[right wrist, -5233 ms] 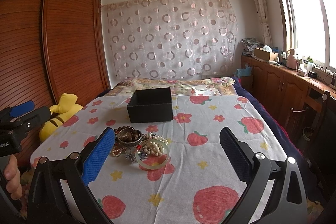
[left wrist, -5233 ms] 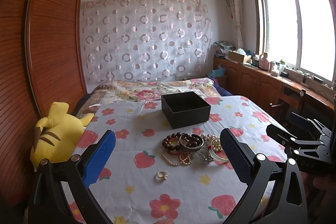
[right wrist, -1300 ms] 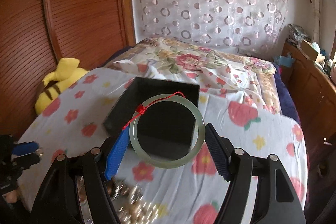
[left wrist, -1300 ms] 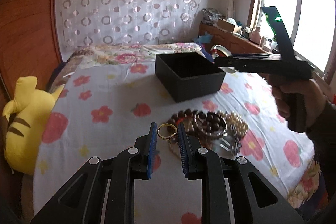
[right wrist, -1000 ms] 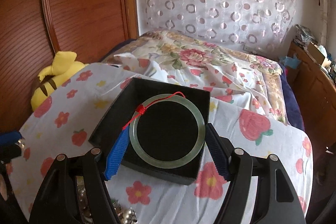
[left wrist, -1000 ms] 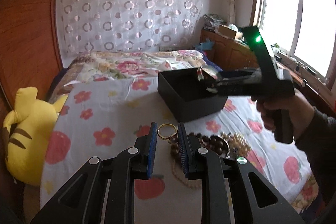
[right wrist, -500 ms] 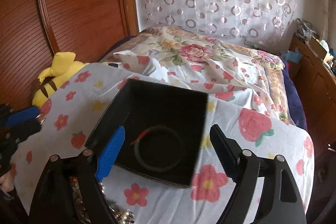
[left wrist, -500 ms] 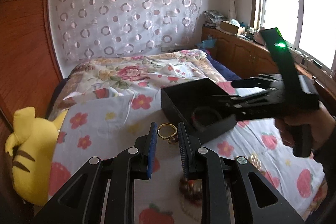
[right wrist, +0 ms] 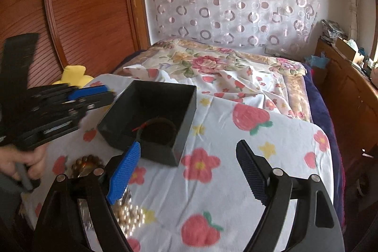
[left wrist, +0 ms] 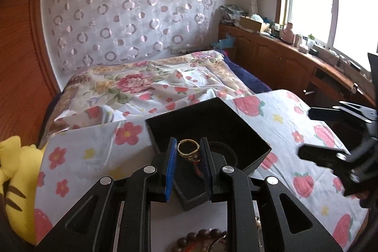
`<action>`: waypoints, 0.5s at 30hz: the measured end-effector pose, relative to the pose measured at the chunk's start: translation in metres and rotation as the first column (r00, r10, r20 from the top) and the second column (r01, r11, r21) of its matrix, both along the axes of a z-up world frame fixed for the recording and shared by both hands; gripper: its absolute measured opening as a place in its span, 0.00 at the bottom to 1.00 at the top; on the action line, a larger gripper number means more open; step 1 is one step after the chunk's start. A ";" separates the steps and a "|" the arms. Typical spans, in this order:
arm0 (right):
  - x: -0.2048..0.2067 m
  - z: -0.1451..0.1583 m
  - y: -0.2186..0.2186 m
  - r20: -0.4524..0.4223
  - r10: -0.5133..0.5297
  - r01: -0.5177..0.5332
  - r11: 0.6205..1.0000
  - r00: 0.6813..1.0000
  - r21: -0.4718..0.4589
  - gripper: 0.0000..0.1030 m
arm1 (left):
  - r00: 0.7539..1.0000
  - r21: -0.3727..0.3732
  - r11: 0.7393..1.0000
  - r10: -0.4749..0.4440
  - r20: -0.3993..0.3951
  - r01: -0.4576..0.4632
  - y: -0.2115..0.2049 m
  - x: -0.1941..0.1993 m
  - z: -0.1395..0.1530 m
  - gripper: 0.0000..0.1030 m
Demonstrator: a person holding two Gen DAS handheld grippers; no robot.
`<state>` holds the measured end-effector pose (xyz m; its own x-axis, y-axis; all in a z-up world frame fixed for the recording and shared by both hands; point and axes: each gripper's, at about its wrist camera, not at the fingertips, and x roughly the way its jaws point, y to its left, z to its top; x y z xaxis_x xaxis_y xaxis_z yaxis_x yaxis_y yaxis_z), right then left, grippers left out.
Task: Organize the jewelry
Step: 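Open the right tool to drop the bangle into the box while the left tool drops the ring in, then reach the left tool to the silver bangle and close on it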
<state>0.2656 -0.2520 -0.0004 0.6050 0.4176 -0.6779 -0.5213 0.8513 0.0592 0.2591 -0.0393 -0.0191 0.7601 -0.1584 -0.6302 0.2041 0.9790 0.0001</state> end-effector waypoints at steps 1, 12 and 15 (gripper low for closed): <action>-0.004 0.000 -0.002 -0.001 0.001 -0.001 1.000 1.000 0.002 0.83 | 1.000 0.005 1.000 -0.004 -0.003 0.004 -0.004 0.002 -0.001 0.18; -0.027 -0.009 -0.014 -0.007 0.003 -0.002 1.000 1.000 0.026 0.83 | 0.999 0.027 0.999 -0.033 -0.015 0.034 -0.016 -0.003 -0.004 0.46; -0.041 -0.013 -0.016 -0.007 0.013 -0.013 0.998 1.000 0.056 0.83 | 0.999 0.000 0.999 -0.032 -0.010 0.032 -0.010 -0.020 -0.004 0.62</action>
<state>0.2243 -0.2678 -0.0135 0.5945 0.4625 -0.6577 -0.5317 0.8398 0.1100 0.2396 -0.0493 -0.0226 0.7481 -0.1823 -0.6381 0.2355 0.9719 -0.0016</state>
